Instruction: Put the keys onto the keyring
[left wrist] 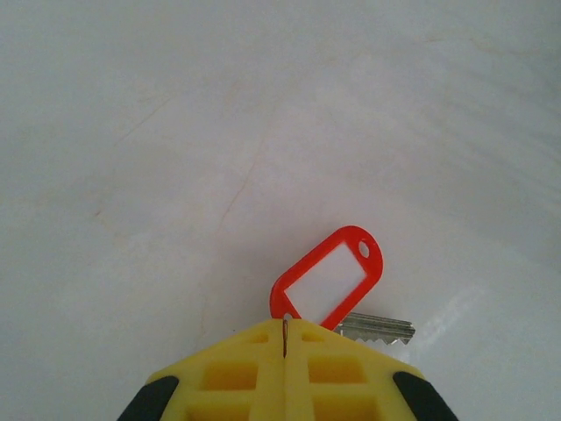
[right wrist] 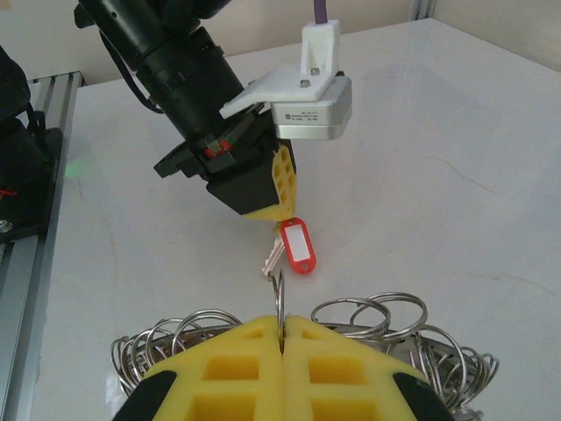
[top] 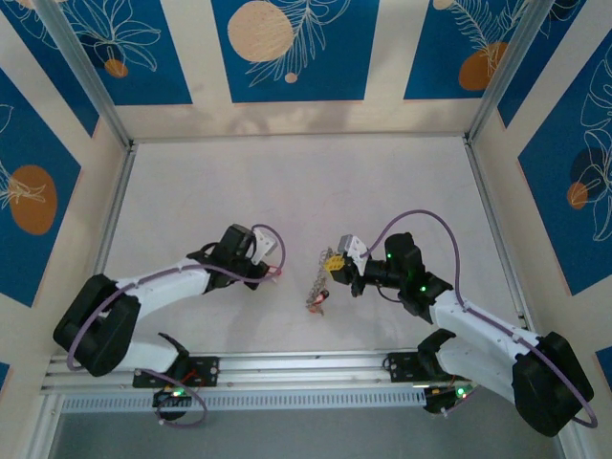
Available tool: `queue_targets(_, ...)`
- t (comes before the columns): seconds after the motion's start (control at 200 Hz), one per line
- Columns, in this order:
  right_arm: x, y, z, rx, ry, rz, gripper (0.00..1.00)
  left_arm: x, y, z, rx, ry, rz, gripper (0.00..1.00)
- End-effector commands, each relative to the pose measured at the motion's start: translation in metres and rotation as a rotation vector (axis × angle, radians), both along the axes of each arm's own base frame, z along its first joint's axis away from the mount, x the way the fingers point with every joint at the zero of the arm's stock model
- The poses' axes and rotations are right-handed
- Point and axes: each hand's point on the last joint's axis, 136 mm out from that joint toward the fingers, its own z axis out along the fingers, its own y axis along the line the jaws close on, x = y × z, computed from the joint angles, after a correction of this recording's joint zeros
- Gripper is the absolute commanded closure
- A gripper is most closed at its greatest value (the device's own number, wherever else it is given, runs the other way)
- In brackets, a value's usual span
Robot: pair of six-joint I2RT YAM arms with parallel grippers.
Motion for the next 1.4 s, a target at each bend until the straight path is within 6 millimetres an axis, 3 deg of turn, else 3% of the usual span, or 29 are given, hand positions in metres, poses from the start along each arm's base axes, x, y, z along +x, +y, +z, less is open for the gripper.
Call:
queue_targets(0.0,0.004,0.003,0.022,0.029,-0.084,0.006,1.00,0.012,-0.008,0.004,-0.028,0.000,0.040,0.93)
queue_targets(0.06,0.004,0.003,0.022,0.028,-0.085,0.005,1.00,0.014,-0.005,-0.001,-0.005,0.018,0.061,0.90)
queue_targets(0.105,0.003,0.002,0.022,0.029,-0.083,0.003,1.00,0.017,0.000,-0.002,0.016,0.033,0.106,0.80)
queue_targets(0.205,0.004,0.001,0.021,0.025,-0.085,-0.005,1.00,0.021,0.003,-0.002,0.027,0.061,0.150,0.73)
queue_targets(0.41,0.004,-0.001,0.022,0.021,-0.091,-0.012,1.00,0.011,-0.001,0.003,-0.067,0.132,0.197,0.71)
queue_targets(0.53,0.004,-0.003,0.021,0.017,-0.092,-0.016,1.00,0.003,0.001,0.002,-0.083,0.154,0.207,0.61)
queue_targets(0.79,0.005,-0.002,0.023,0.021,-0.092,-0.014,1.00,0.010,0.014,-0.009,-0.071,0.241,0.327,0.51)
queue_targets(1.05,0.005,-0.004,0.022,0.018,-0.092,-0.021,1.00,0.006,0.001,-0.018,-0.173,0.427,0.305,0.51)
queue_targets(1.26,0.007,-0.006,0.022,0.016,-0.095,-0.030,1.00,0.003,-0.001,-0.018,-0.169,0.456,0.287,0.65)
queue_targets(1.395,0.008,-0.006,0.021,0.019,-0.090,-0.035,1.00,-0.001,0.001,-0.017,-0.166,0.457,0.278,0.67)
